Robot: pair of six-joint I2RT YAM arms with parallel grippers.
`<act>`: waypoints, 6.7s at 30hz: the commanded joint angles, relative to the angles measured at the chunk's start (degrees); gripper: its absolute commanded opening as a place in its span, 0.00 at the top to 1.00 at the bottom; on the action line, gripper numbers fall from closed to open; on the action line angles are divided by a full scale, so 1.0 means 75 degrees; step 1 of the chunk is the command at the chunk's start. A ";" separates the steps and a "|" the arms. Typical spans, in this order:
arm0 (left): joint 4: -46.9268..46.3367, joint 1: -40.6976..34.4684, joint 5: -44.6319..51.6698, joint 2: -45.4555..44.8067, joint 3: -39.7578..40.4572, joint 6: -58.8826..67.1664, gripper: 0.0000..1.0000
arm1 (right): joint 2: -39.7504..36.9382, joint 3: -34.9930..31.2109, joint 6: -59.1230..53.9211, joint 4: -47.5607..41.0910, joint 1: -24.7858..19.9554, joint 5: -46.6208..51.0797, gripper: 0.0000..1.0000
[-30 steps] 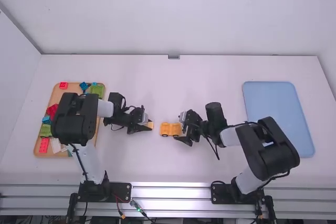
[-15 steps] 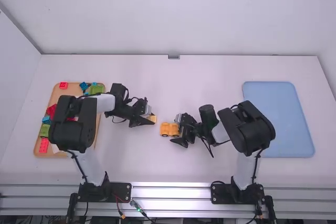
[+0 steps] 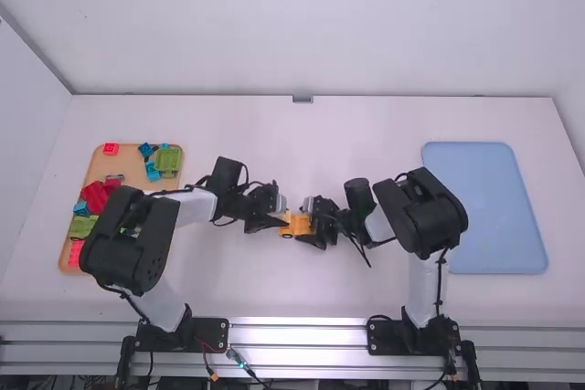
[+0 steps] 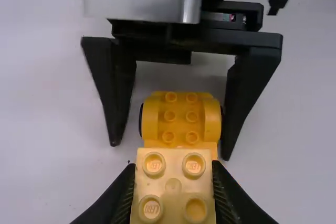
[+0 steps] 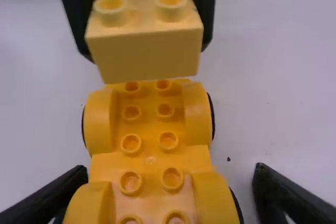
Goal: Assemble lego blocks to make yellow taxi
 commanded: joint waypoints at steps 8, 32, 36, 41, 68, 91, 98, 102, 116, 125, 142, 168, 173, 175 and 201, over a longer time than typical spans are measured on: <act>0.0143 -0.0259 0.0242 -0.0070 -0.0195 -0.0641 0.98 | 0.0134 -0.0085 -0.0306 -0.0006 -0.0195 -0.0274 0.52; 0.1778 -0.0428 0.0114 0.0720 -0.0522 -0.0877 0.98 | 0.0134 -0.0175 -0.0157 -0.0058 -0.0172 -0.0530 0.52; 0.1836 -0.0428 0.0079 0.0799 -0.0522 -0.1087 0.98 | 0.0134 -0.0175 -0.0157 -0.0058 -0.0172 -0.0525 0.52; 0.1853 -0.0446 0.0105 0.0799 -0.0522 -0.1099 0.98 | 0.0134 -0.0175 -0.0160 -0.0055 -0.0172 -0.0527 0.51; 0.1842 -0.0685 -0.1174 0.0799 -0.0522 -0.0976 0.98 | 0.0134 -0.0181 -0.0163 -0.0195 -0.0172 -0.0440 0.51; 0.1521 -0.0685 -0.0583 -0.0595 -0.0522 -0.2192 0.98 | 0.0134 -0.0169 -0.0157 -0.0201 -0.0172 -0.0446 0.50; 0.1081 -0.0685 -0.0947 -0.0309 -0.0522 -0.2192 0.98 | 0.0134 -0.0166 -0.0160 -0.0198 -0.0172 -0.0469 0.50; 0.1043 -0.0699 -0.1058 -0.0140 -0.0522 -0.2192 0.98 | 0.0134 -0.0169 -0.0160 -0.0198 -0.0172 -0.0466 0.50; 0.0134 -0.0717 -0.1588 -0.0067 -0.0522 -0.1568 0.98 | 0.0134 -0.0166 -0.0157 -0.0198 -0.0233 -0.0455 0.50; 0.0309 -0.0938 -0.1268 0.0388 -0.0522 -0.1556 0.98 | 0.0134 -0.0166 -0.0102 -0.0175 -0.0230 -0.0446 0.50; -0.0731 -0.1017 -0.1355 -0.0364 0.0571 -0.1148 0.98 | 0.0134 -0.0166 -0.0102 -0.0195 -0.0230 -0.0443 0.50; -0.2285 0.2468 -0.5447 -0.2702 0.1457 -0.7265 0.01 | -0.2308 0.1539 -0.0589 -0.6376 -0.0201 0.2314 0.02; -0.2684 0.3742 -0.5595 -0.2658 0.1457 -0.7892 0.01 | -0.3622 0.2398 -0.1075 -0.8830 -0.0003 0.3485 0.01; -0.2923 0.4342 -0.6070 -0.2585 0.1457 -0.8396 0.01 | -0.4054 0.2541 -0.1078 -0.9028 0.0128 0.3853 0.01; -0.6006 0.6403 -0.5403 0.0831 0.4570 -1.1293 0.12 | -0.4823 0.2579 -0.0988 -0.7834 0.0624 0.4768 0.01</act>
